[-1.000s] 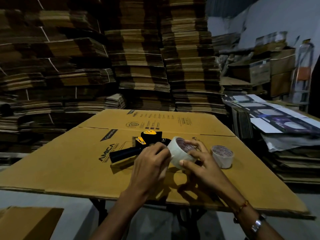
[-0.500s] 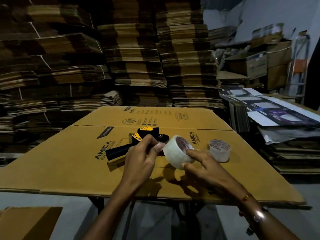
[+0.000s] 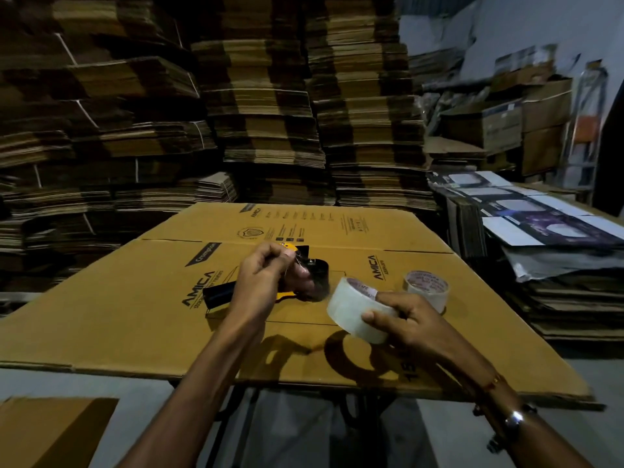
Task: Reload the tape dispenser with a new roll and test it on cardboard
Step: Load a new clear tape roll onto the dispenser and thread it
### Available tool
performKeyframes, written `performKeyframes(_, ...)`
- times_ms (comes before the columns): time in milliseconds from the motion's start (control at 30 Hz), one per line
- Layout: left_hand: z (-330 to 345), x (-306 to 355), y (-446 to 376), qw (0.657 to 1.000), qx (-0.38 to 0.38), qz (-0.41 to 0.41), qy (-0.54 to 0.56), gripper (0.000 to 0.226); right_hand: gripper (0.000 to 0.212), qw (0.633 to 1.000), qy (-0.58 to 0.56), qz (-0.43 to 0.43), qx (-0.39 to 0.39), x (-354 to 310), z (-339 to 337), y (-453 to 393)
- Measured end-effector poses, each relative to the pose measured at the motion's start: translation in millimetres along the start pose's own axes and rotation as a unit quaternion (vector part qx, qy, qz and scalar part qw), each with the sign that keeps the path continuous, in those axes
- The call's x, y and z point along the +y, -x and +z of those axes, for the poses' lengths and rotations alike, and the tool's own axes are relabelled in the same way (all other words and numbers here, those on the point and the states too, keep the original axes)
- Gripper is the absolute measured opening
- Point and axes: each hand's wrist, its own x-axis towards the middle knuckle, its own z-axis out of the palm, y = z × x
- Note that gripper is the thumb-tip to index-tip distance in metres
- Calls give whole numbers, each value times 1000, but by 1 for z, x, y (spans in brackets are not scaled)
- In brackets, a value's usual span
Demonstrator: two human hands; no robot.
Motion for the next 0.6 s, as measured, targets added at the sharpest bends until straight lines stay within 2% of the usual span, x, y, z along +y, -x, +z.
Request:
performKeyframes(67,-7,2,-4,1000,19,7,-9,12,35,999,-42,8,-3,3,-1,4)
performKeyframes(200,-10,1,-3,1000,17,4,-18,11,41,999,-40,13,5,2,1,4)
performKeyframes(333,-10,3,-1,1000,9,11,-28,12,35,998,-43,32,15,-4,2,3)
performKeyframes(467,-8,6,5,998,-5,31,-46,13,42,999,10,23,32,-8,2,-2)
performKeyframes(600,1,4,13,995,-30,70,-64,14,37,999,34,1,41,-12,3,-6)
